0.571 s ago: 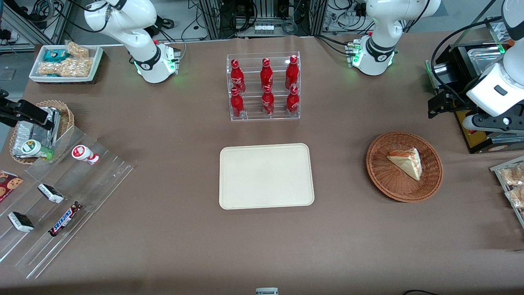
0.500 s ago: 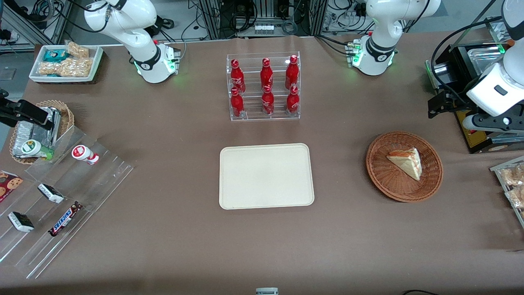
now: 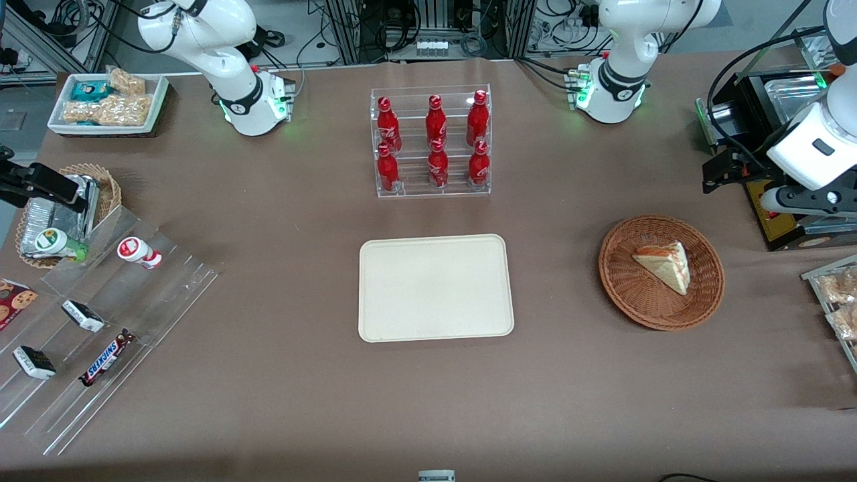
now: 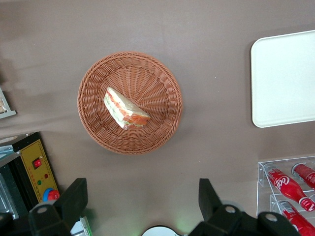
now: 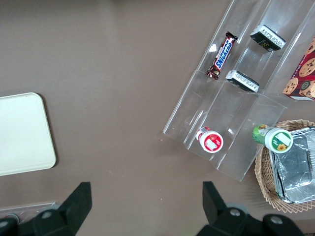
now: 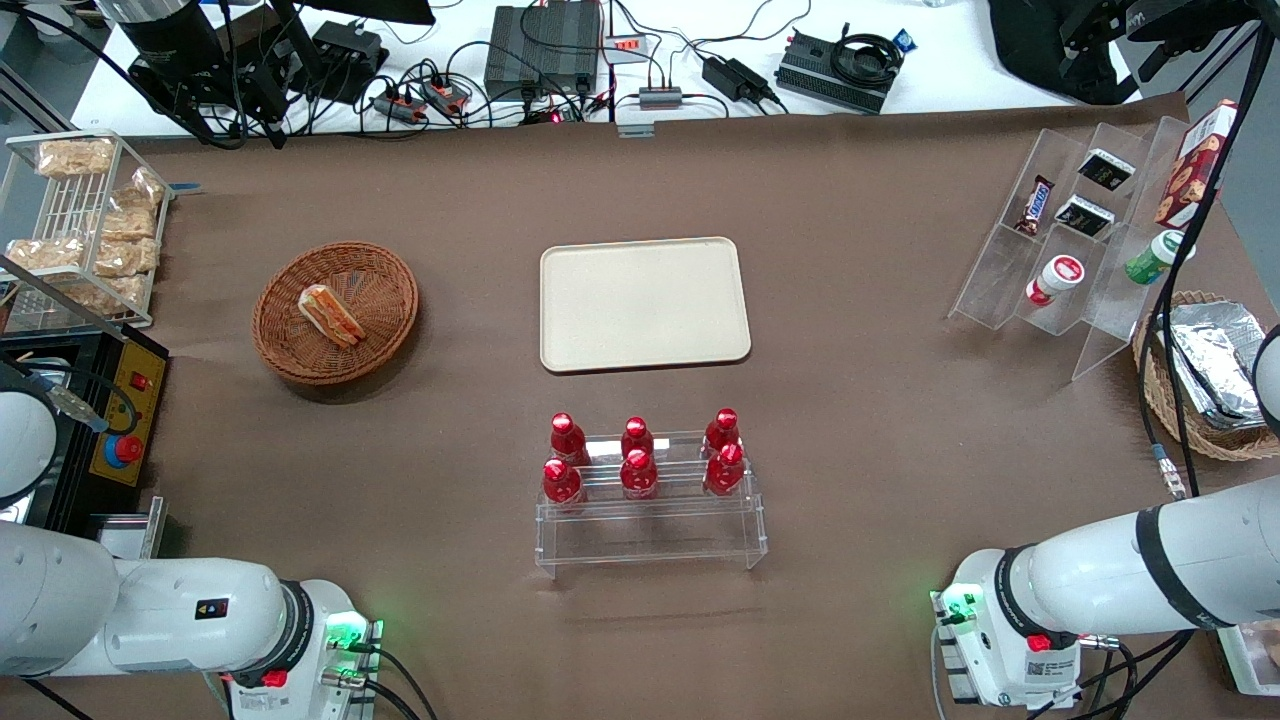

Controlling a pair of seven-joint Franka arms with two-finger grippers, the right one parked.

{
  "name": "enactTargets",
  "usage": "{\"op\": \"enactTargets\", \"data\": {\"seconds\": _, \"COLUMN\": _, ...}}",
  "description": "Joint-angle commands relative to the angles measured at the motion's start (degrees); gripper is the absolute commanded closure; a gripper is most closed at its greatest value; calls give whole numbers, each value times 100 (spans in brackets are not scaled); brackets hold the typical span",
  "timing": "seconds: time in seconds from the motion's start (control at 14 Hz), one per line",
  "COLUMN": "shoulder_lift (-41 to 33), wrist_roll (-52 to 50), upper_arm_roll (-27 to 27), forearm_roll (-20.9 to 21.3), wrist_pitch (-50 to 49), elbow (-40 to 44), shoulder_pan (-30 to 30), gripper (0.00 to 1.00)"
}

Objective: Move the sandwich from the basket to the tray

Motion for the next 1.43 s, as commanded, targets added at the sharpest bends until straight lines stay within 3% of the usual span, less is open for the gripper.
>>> {"op": "enactTargets", "data": {"seconds": 0.0, "shoulder_lift": -59, "wrist_roll": -40, "upper_arm_roll": -21, "forearm_roll": 5, "wrist_pitch": -161, "elbow": 49, "shoulder_pan": 28, "gripper": 0}}
{"op": "enactTargets", "data": {"seconds": 0.57, "shoulder_lift": 99, "wrist_roll": -58, "upper_arm_roll": 40, "forearm_roll": 75, "wrist_pitch": -21, "elbow": -160, "shoulder_pan": 89, "gripper": 0}}
{"op": "enactTargets", "data": {"seconds": 1.0, "shoulder_lift": 29, "wrist_roll": -128, "upper_arm_roll": 85, "forearm_roll": 93, "wrist_pitch": 1250, "elbow": -1661, "shoulder_pan": 485, "gripper": 0}}
{"op": "enactTargets", "data": {"seconds": 1.36, "shoulder_lift": -112, "wrist_roll": -1330, "upper_arm_roll": 111, "forearm_roll": 110, "wrist_pitch": 2921, "elbow": -3059, "shoulder_pan": 485, "gripper": 0}}
